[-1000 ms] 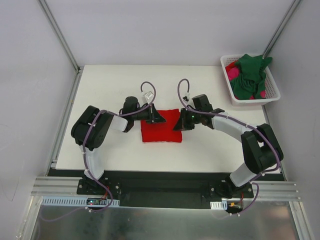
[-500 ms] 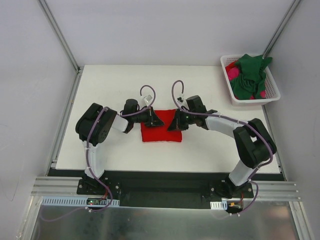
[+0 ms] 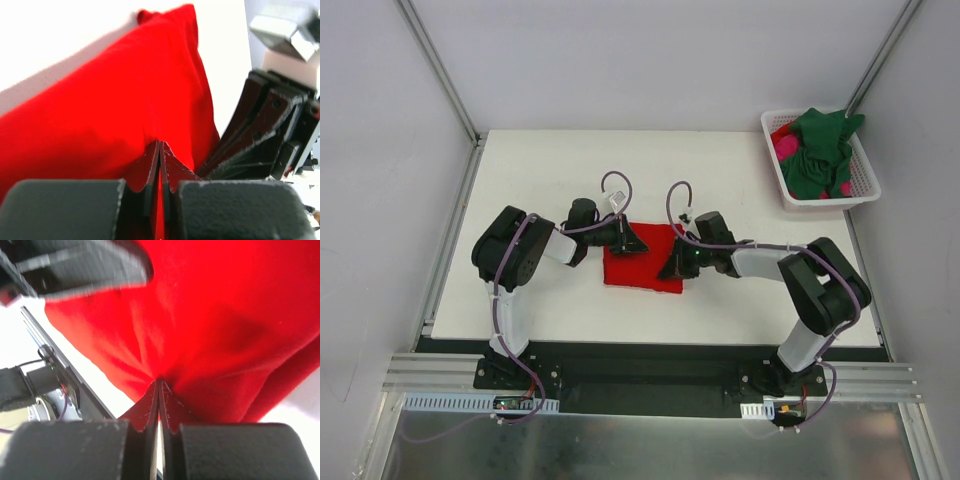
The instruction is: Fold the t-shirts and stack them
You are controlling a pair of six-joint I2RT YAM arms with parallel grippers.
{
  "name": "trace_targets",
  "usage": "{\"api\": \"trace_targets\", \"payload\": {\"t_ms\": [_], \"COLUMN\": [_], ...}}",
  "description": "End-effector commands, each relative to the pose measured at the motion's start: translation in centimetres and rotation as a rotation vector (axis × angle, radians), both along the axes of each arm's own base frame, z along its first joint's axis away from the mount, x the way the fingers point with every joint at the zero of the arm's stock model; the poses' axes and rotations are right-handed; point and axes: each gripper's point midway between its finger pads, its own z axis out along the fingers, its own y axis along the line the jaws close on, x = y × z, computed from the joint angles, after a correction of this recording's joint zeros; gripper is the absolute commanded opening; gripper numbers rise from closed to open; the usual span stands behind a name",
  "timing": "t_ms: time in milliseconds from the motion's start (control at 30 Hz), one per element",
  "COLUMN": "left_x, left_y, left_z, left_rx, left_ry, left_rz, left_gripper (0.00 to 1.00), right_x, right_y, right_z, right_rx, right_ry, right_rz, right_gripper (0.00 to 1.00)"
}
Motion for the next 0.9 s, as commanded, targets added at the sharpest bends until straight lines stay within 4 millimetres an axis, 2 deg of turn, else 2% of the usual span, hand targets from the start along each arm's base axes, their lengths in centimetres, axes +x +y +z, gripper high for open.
{"api": "trace_targets", "payload": {"t_ms": [0, 300, 400, 500, 600, 633, 733, 767, 867], "left_x": [1.0, 1.3, 1.2, 1.0, 1.1, 1.1, 1.2, 1.3, 1.3], "left_y": [0.7, 0.8, 0.9, 0.9, 0.9, 0.9, 0.8, 0.7, 0.6], "left_z": [-0.3, -0.1, -0.3, -0.1, 0.8, 1.0, 2.1, 2.8, 4.6], "left_rx": [0.011, 0.013, 0.017, 0.015, 0.006, 0.004, -0.006, -0.014, -0.033], "left_ry": [-0.044, -0.049, -0.045, -0.047, -0.064, -0.067, -0.084, -0.1, -0.129], "left_rz": [0.004, 0.012, 0.013, 0.012, 0.01, 0.01, 0.005, 0.002, 0.001], "left_gripper": [0.0, 0.0, 0.0, 0.0, 0.0, 0.0, 0.0, 0.0, 0.0], "right_x": [-3.8, -5.9, -6.1, -5.9, -5.3, -4.6, -3.7, -3.0, -1.8], "right_y": [-1.4, -3.0, -3.7, -4.0, -4.1, -3.7, -3.5, -3.0, -2.2], "right_z": [-1.1, -1.9, -1.6, -0.5, 1.7, 3.2, 5.7, 7.2, 9.3], "right_rx": [-0.069, -0.161, -0.185, -0.195, -0.198, -0.182, -0.172, -0.154, -0.13], "right_ry": [0.064, 0.08, 0.074, 0.043, -0.016, -0.051, -0.109, -0.141, -0.191], "right_rz": [0.019, 0.037, 0.038, 0.034, 0.03, 0.029, 0.031, 0.03, 0.035], "right_gripper": [0.01, 0.02, 0.01, 0.01, 0.01, 0.01, 0.01, 0.01, 0.01]}}
